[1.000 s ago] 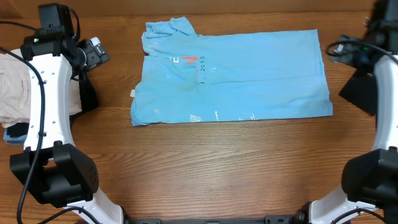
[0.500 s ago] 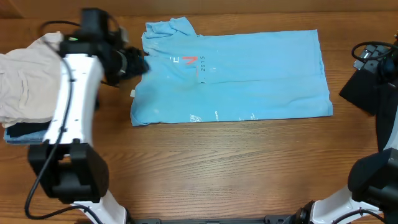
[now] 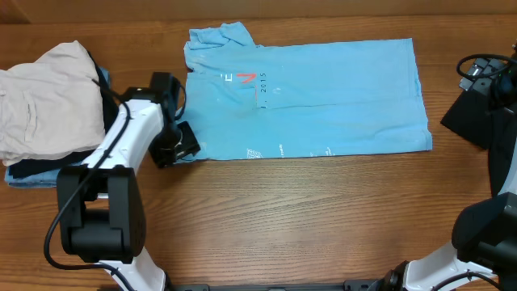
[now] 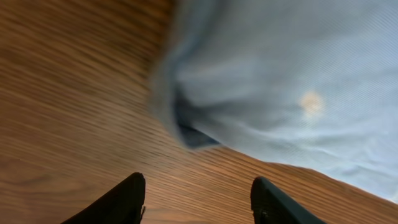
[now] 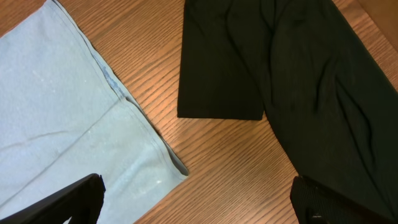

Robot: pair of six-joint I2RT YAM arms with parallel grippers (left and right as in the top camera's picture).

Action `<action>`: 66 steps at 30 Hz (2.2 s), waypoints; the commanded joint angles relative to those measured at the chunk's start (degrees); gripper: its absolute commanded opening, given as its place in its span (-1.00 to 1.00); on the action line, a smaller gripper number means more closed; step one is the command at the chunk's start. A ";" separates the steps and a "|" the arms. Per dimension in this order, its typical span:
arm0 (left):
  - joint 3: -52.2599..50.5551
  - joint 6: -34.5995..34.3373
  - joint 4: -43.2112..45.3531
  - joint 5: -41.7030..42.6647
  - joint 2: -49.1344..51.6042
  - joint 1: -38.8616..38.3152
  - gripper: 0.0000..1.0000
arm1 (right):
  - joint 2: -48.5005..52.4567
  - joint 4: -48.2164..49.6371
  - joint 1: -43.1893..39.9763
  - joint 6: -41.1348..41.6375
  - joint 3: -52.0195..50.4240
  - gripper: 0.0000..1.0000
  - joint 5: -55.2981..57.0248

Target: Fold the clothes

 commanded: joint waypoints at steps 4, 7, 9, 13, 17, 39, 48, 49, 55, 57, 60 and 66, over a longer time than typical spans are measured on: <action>-6.51 -4.31 10.08 0.55 0.37 2.82 0.21 | -0.17 0.13 -0.04 0.24 0.28 1.00 -0.07; -7.89 -4.24 12.94 0.46 0.37 2.84 -0.14 | -0.17 0.13 -0.04 0.22 0.28 1.00 -0.07; -7.89 -2.71 12.24 -3.26 0.37 2.86 -0.92 | -0.17 0.15 -0.04 0.24 0.28 1.00 -0.07; -7.19 1.57 9.60 -12.68 0.37 2.97 -0.92 | -0.17 0.13 -0.04 0.24 0.28 1.00 -0.04; -3.72 7.80 7.23 -23.30 0.35 2.86 -0.81 | -0.17 0.13 -0.04 0.24 0.28 1.00 -0.07; 6.36 7.30 -3.87 -21.88 0.17 2.91 0.60 | -0.17 0.15 -0.04 0.24 0.28 1.00 -0.04; 6.38 12.92 11.32 8.15 0.15 3.06 0.28 | -0.17 0.15 -0.04 0.24 0.28 1.00 -0.07; 6.49 12.83 13.60 11.72 0.15 2.99 0.14 | -0.17 0.13 -0.04 0.24 0.28 1.00 -0.07; 18.86 11.19 9.46 14.69 0.15 -0.17 -0.16 | -0.17 0.13 -0.04 0.24 0.28 1.00 -0.04; 31.08 11.13 2.14 10.75 0.15 -2.14 -0.15 | -0.17 0.26 -0.04 0.24 0.28 1.00 -0.07; 45.33 10.27 -3.69 5.49 0.17 -4.50 -0.16 | -0.17 7.15 -0.04 0.26 0.28 1.00 -1.60; 53.18 6.84 4.11 4.26 0.76 -5.88 -0.47 | -0.15 12.41 0.02 0.20 0.28 1.00 -22.29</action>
